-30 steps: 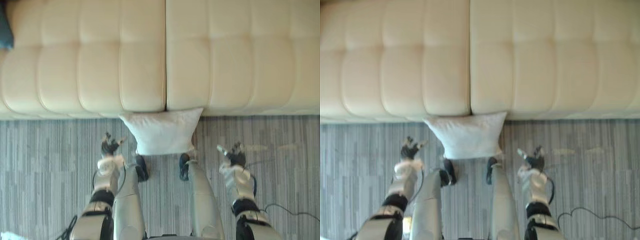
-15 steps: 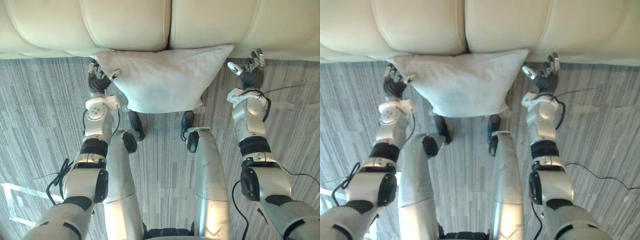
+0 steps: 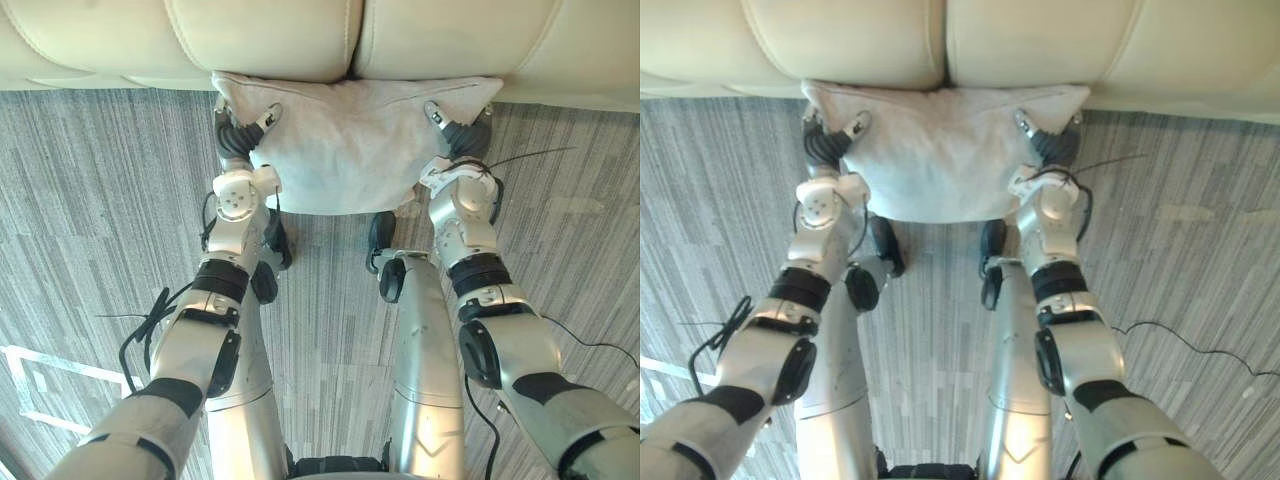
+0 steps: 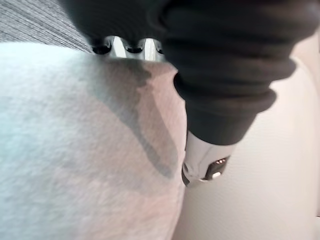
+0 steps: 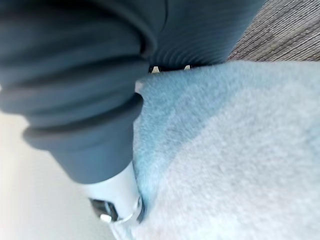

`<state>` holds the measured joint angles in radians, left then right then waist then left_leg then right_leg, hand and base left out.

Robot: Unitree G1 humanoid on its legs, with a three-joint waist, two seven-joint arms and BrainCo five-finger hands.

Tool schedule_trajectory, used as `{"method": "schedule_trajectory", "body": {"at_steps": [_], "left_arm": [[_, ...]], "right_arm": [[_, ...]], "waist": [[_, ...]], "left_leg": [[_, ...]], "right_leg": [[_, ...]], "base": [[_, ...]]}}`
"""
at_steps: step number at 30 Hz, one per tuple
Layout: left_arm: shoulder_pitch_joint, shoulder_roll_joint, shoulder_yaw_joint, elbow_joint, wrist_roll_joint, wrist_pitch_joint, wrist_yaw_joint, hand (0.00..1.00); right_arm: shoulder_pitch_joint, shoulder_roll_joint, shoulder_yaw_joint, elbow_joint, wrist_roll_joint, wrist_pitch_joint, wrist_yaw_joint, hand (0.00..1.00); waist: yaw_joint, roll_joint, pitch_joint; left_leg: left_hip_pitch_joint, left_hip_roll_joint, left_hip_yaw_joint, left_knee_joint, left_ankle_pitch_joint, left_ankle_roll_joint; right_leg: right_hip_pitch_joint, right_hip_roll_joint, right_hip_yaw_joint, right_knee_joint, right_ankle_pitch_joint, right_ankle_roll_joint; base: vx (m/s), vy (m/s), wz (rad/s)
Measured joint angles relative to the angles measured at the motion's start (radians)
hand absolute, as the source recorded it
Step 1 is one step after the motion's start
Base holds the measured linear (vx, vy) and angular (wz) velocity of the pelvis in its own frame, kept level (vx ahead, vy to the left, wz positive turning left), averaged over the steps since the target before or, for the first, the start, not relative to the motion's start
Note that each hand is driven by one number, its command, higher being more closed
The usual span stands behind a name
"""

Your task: Pick up cushions and gather them together orderly.

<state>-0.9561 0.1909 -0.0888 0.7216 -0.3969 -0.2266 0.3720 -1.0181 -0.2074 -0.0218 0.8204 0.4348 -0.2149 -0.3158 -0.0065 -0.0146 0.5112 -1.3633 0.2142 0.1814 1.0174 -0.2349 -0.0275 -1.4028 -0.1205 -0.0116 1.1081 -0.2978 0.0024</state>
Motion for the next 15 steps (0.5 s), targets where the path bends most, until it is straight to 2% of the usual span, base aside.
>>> {"method": "schedule_trajectory", "body": {"at_steps": [4, 8, 11, 13, 15], "left_arm": [[0.047, -0.008, -0.042, -0.050, 0.000, 0.000, 0.017, 1.00], [0.111, -0.023, -0.067, -0.146, 0.000, -0.004, 0.018, 1.00], [0.165, -0.043, -0.104, -0.215, -0.003, -0.027, 0.018, 1.00], [0.225, -0.065, -0.133, -0.275, -0.010, -0.059, 0.017, 1.00], [0.251, -0.069, -0.170, -0.319, -0.020, -0.075, 0.017, 1.00]], "right_arm": [[0.038, -0.002, 0.040, 0.010, -0.002, 0.008, 0.000, 1.00], [0.124, -0.006, 0.040, -0.070, -0.003, 0.007, -0.001, 1.00], [0.205, -0.007, 0.040, -0.143, -0.004, 0.010, -0.009, 1.00], [0.292, 0.000, 0.040, -0.216, -0.006, 0.004, -0.012, 1.00], [0.352, 0.003, 0.034, -0.270, -0.006, 0.001, -0.018, 1.00]], "waist": [[-0.001, -0.001, -0.004], [-0.004, -0.001, -0.005], [-0.004, -0.001, -0.004], [-0.010, -0.001, -0.045], [-0.014, -0.002, -0.044]], "left_leg": [[0.086, 0.003, -0.001, -0.028, 0.005, -0.006], [0.202, 0.002, 0.008, -0.103, 0.018, -0.015], [0.340, -0.003, 0.028, -0.194, 0.038, -0.023], [0.419, -0.012, 0.031, -0.256, 0.047, -0.031], [0.512, -0.015, 0.040, -0.303, 0.052, -0.034]], "right_leg": [[0.086, 0.004, -0.007, -0.031, 0.004, -0.002], [0.197, 0.014, -0.011, -0.103, 0.020, -0.001], [0.326, 0.015, -0.016, -0.184, 0.035, -0.006], [0.400, 0.017, -0.020, -0.243, 0.044, -0.008], [0.491, 0.018, -0.024, -0.287, 0.048, -0.007]], "base": [[-0.02, 0.003, -0.06], [-0.03, -0.012, -0.09], [0.02, -0.038, -0.11], [0.09, -0.046, -0.12], [0.11, -0.023, -0.06]]}}
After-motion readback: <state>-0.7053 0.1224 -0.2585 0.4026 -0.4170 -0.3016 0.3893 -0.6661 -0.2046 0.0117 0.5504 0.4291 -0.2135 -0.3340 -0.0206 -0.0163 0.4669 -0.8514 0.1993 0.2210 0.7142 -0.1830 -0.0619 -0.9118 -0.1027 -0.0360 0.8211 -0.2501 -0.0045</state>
